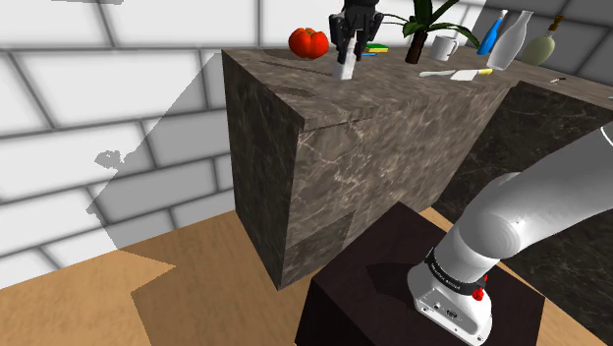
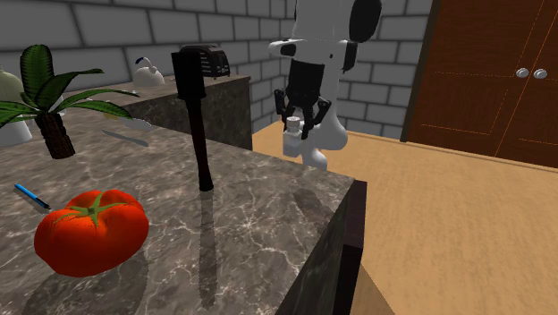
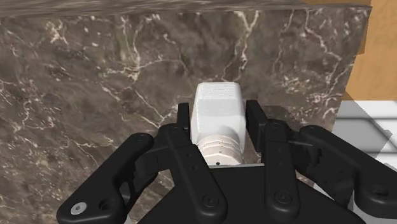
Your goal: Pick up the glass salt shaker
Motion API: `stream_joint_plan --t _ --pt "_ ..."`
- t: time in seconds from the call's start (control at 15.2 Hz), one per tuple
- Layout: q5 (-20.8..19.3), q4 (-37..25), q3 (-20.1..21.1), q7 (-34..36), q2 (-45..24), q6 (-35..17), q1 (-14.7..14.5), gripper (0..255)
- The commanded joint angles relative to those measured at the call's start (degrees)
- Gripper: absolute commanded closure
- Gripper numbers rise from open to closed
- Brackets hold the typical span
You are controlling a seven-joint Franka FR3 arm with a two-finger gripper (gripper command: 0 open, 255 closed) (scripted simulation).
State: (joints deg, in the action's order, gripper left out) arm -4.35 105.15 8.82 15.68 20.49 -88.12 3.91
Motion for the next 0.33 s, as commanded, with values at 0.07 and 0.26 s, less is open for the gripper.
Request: stream_joint_plan --t 0.07,0.26 --pt "-0.1 -3.2 0.1 -0.1 -0.8 2.4 0.1 255" --pt "-0.2 -4.5 0.1 -0.2 -1.2 3.3 0.1 255"
